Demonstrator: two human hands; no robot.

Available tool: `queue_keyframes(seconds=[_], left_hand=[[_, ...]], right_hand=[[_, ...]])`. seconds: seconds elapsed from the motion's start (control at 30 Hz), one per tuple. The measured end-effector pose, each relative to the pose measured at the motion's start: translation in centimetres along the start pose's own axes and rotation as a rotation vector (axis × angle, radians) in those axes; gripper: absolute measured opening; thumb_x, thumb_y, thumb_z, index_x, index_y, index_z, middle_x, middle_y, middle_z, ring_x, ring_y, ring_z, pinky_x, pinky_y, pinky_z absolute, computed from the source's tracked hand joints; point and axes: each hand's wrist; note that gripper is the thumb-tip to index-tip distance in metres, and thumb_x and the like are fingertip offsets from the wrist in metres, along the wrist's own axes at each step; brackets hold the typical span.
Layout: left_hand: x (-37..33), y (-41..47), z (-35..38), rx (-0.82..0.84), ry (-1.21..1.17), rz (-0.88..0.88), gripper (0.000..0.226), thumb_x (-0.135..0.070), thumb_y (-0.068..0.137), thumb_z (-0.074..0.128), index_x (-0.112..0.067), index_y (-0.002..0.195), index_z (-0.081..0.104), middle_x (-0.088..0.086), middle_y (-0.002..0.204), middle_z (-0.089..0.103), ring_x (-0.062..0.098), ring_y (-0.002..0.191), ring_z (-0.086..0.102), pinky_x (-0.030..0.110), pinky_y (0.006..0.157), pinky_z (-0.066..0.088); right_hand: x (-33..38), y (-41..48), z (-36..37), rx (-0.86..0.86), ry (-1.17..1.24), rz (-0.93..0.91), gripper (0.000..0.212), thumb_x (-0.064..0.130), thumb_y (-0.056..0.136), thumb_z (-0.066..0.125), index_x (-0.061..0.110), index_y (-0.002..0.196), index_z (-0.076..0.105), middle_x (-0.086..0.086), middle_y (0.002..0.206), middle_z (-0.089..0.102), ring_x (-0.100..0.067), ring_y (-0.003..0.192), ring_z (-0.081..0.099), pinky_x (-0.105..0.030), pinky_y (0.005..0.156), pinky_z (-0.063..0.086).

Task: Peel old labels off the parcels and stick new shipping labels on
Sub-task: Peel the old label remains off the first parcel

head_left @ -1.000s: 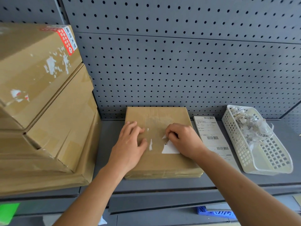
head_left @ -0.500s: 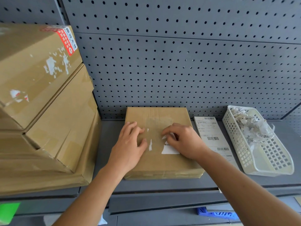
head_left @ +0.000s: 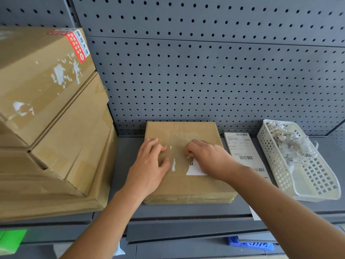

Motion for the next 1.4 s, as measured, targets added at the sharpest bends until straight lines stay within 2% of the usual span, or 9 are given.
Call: queue_keyframes(seconds=[0.33, 0.5, 0.6, 0.77, 0.9, 1.0, 1.13, 1.23, 1.4], left_hand=[[0.1, 0.0, 0.1, -0.005, -0.007, 0.0, 0.037, -0.04, 0.102, 0.047, -0.029, 0.137, 0.049, -0.018, 0.16, 0.02, -0.002, 0.152, 0.0, 0.044, 0.101, 0.049], [0.1, 0.0, 0.1, -0.006, -0.009, 0.005, 0.036, -0.039, 0.102, 0.048, -0.028, 0.137, 0.049, -0.016, 0.161, 0.021, -0.001, 0.152, 0.0, 0.04, 0.103, 0.046], [0.1, 0.0, 0.1, -0.005, -0.009, 0.005, 0.036, -0.039, 0.102, 0.048, -0.029, 0.137, 0.049, -0.017, 0.161, 0.02, -0.001, 0.152, 0.0, 0.04, 0.104, 0.046], [-0.1, 0.0, 0.0, -0.005, -0.005, -0.002, 0.036, -0.039, 0.102, 0.048, -0.029, 0.137, 0.049, -0.017, 0.161, 0.02, -0.001, 0.152, 0.0, 0.039, 0.102, 0.046], [0.0, 0.0, 0.0, 0.001, -0.003, 0.0, 0.037, -0.039, 0.102, 0.047, -0.029, 0.138, 0.048, -0.017, 0.162, 0.019, -0.002, 0.152, -0.001, 0.038, 0.103, 0.045], [0.1, 0.0, 0.0, 0.002, -0.001, 0.004, 0.04, -0.04, 0.102, 0.047, -0.029, 0.141, 0.048, -0.016, 0.162, 0.018, -0.001, 0.152, -0.001, 0.04, 0.106, 0.044], [0.4, 0.1, 0.1, 0.007, 0.006, 0.011, 0.042, -0.041, 0.102, 0.046, -0.029, 0.142, 0.047, -0.016, 0.162, 0.019, 0.0, 0.152, 0.002, 0.04, 0.108, 0.041], [0.5, 0.2, 0.1, 0.009, 0.004, 0.004, 0.04, -0.042, 0.102, 0.046, -0.031, 0.141, 0.047, -0.018, 0.161, 0.019, 0.0, 0.152, 0.002, 0.041, 0.11, 0.038], [0.4, 0.3, 0.1, 0.006, 0.006, 0.009, 0.038, -0.041, 0.102, 0.049, -0.031, 0.138, 0.049, -0.017, 0.161, 0.02, 0.001, 0.152, 0.005, 0.04, 0.112, 0.035]], right_hand=[[-0.3, -0.7, -1.2, 0.02, 0.139, 0.01, 0.014, 0.016, 0.099, 0.054, 0.023, 0.108, 0.062, 0.011, 0.103, 0.06, -0.019, 0.079, 0.061, -0.038, 0.068, 0.053], [-0.3, -0.2, -0.5, 0.061, -0.046, -0.004, 0.035, -0.004, 0.083, 0.063, 0.024, 0.102, 0.055, 0.009, 0.092, 0.055, -0.014, 0.07, 0.052, -0.036, 0.049, 0.05], [-0.1, 0.0, -0.7, 0.112, -0.066, 0.003, 0.045, -0.011, 0.076, 0.054, 0.023, 0.105, 0.052, 0.008, 0.097, 0.054, -0.016, 0.076, 0.054, -0.033, 0.052, 0.046], [-0.3, -0.3, -0.7, 0.129, -0.014, 0.058, 0.039, -0.009, 0.082, 0.049, 0.024, 0.104, 0.047, 0.012, 0.099, 0.049, -0.008, 0.076, 0.041, -0.03, 0.06, 0.044], [-0.1, -0.8, -1.3, 0.11, 0.089, 0.115, 0.033, -0.007, 0.088, 0.047, 0.022, 0.102, 0.044, 0.014, 0.097, 0.048, -0.013, 0.075, 0.047, -0.034, 0.063, 0.046], [0.2, -1.3, -2.4, 0.012, 0.311, 0.219, 0.014, 0.006, 0.1, 0.043, 0.02, 0.098, 0.045, 0.01, 0.09, 0.053, -0.014, 0.073, 0.051, -0.03, 0.064, 0.044], [-0.5, -3.0, -3.9, -0.122, 0.542, 0.399, 0.011, 0.014, 0.101, 0.049, 0.022, 0.095, 0.054, 0.009, 0.079, 0.058, -0.006, 0.068, 0.051, -0.016, 0.061, 0.04], [-2.1, -5.1, -5.0, -0.22, 0.655, 0.529, 0.005, 0.022, 0.097, 0.059, 0.026, 0.094, 0.059, 0.002, 0.085, 0.066, -0.015, 0.077, 0.062, -0.023, 0.068, 0.049], [-5.9, -8.8, -7.7, -0.424, 0.465, 0.746, 0.012, 0.029, 0.093, 0.067, 0.024, 0.086, 0.058, 0.003, 0.073, 0.069, -0.004, 0.062, 0.065, -0.022, 0.06, 0.049]])
Point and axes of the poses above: each hand's wrist, its own y-axis towards the middle knuckle, its own z-axis out of the palm, x = y × z
